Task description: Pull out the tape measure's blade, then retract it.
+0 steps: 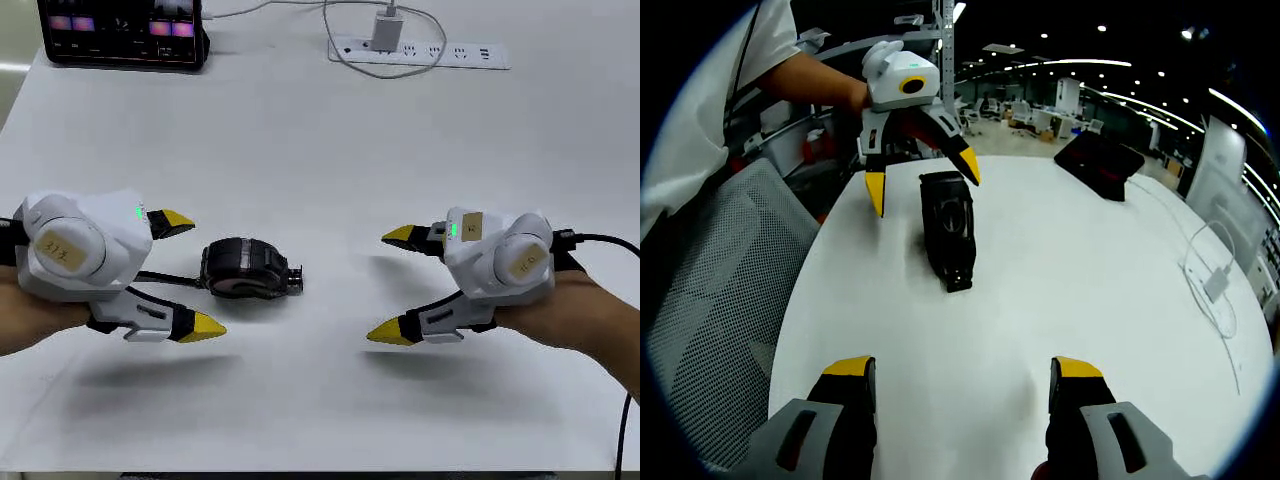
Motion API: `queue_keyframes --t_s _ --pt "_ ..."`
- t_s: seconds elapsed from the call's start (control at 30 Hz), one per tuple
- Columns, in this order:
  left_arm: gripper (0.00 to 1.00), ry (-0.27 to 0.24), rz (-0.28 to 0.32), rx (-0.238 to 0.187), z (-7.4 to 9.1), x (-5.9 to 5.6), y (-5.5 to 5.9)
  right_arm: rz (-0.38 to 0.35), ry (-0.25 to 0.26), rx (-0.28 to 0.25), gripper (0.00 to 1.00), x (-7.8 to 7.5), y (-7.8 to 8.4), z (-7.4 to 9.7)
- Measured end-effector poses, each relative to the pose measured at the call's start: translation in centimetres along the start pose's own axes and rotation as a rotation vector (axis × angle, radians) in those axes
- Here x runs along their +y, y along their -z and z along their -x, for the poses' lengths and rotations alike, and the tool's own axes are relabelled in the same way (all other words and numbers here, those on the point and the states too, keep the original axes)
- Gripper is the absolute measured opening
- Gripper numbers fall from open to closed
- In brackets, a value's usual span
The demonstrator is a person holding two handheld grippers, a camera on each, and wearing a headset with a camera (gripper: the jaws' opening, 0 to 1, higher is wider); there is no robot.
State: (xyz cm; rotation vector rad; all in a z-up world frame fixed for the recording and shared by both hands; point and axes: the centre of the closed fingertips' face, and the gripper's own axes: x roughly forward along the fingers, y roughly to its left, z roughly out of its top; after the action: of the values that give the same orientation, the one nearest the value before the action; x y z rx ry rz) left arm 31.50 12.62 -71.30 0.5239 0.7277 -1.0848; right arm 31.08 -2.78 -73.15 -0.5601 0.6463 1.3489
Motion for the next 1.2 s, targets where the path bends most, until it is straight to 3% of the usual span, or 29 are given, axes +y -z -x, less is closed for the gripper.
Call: queue_keyframes --t_s 0.57,1.2 --pt "0.56 0.04 -0.083 0.072 -0.9 0.2 0.2 0.044 -0.043 0.021 0.67 0.0 -0.7 -1.7" --pt "0.34 0.071 -0.119 0.11 -1.7 0.3 0.1 0.025 -0.062 0.0 0.65 0.1 -1.3 -2.6"
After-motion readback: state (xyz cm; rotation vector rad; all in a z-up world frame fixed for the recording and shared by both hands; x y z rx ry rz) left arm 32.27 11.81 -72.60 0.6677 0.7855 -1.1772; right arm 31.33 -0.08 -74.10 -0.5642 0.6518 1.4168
